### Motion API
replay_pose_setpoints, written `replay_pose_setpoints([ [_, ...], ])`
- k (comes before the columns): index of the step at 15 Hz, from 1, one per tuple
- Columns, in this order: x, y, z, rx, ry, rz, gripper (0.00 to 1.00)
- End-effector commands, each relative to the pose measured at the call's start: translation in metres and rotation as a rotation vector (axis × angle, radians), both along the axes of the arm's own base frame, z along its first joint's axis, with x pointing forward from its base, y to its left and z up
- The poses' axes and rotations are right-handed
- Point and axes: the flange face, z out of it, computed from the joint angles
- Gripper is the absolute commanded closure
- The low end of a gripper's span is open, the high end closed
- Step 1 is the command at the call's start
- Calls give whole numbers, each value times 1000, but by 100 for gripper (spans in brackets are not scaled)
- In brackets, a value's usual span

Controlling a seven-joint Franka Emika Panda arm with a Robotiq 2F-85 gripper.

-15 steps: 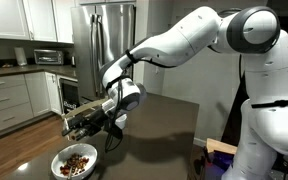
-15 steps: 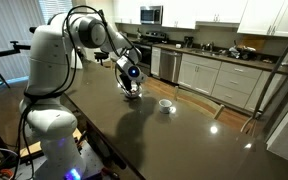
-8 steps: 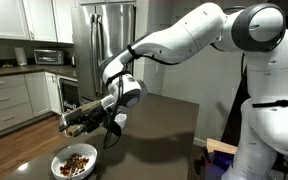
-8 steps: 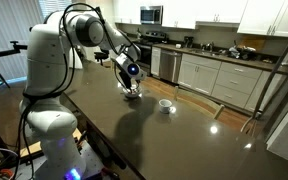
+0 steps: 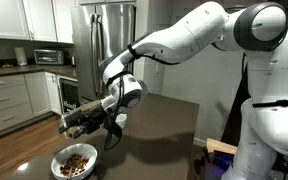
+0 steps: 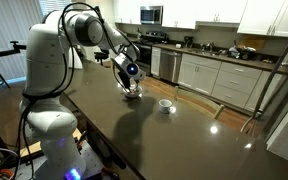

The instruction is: Pick up the glass cup and pour some of its contents in the bowl

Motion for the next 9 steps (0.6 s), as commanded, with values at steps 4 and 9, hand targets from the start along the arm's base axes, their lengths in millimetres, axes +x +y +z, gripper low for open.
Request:
replay_pose_setpoints([
  [4,-5,0,-12,39,193,14,41],
  [9,1,-1,-9,73,308,31,41],
])
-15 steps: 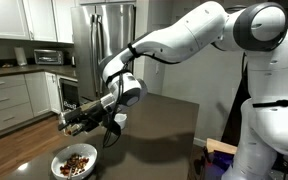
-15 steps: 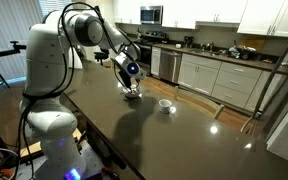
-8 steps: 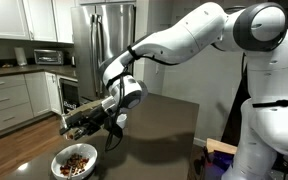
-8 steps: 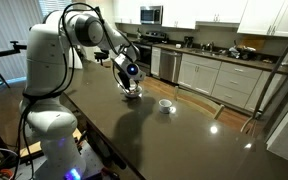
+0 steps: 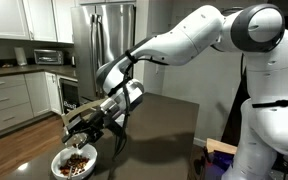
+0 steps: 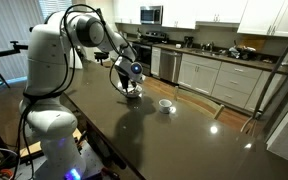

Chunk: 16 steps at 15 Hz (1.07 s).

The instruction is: Pick up the glass cup and pour some of its contents in the bowl

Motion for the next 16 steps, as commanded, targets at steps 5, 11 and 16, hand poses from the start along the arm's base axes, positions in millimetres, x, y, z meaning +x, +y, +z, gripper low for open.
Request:
replay_pose_setpoints([
  [5,9,-7,10,51,140,8,41],
  [11,20,-16,14,94,275,23,41],
  [16,19,-19,12,82,263,20,16],
])
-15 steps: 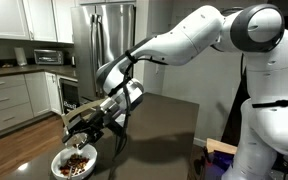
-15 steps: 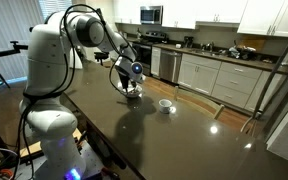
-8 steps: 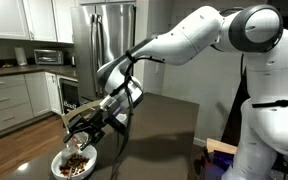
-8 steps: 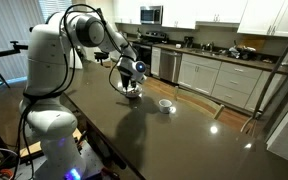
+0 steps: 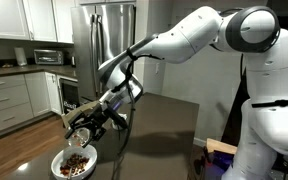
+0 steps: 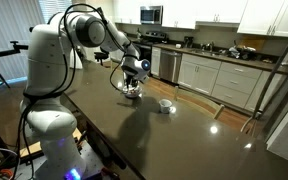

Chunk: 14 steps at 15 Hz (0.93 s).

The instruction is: Pick up the glass cup and pour some of its contents in the bowl

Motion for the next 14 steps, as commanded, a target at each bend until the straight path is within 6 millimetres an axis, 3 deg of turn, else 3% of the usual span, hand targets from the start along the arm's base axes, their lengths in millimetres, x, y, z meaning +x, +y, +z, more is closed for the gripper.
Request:
replay_pose_setpoints([
  [1,1,0,1,0,-1,0,16],
  [2,1,0,1,0,-1,0,16],
  [3,1,0,1,0,-1,0,41],
  [14,24,-23,10,111,152,-148,41],
])
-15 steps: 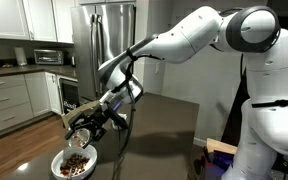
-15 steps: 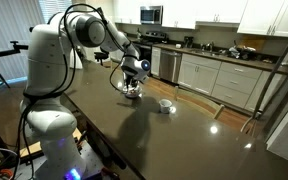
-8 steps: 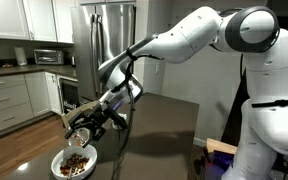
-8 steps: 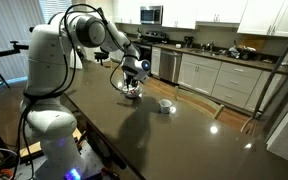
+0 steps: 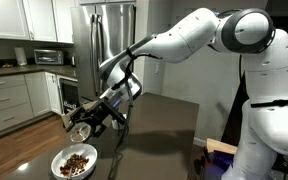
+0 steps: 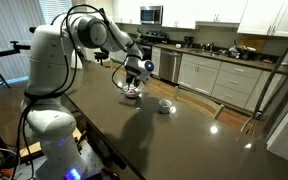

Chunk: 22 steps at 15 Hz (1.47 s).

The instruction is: Pick up the glass cup and pour some of its contents in the bowl

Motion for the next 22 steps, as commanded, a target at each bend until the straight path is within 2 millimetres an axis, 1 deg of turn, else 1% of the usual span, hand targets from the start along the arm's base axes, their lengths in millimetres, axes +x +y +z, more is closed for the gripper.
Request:
replay_pose_setpoints([
  [1,11,-7,8,73,69,-35,41],
  [6,19,-16,12,135,141,-65,41],
  [12,27,-33,12,199,226,-97,41],
  [17,27,-50,9,226,315,-103,41],
  [22,26,-58,6,273,408,-88,41],
])
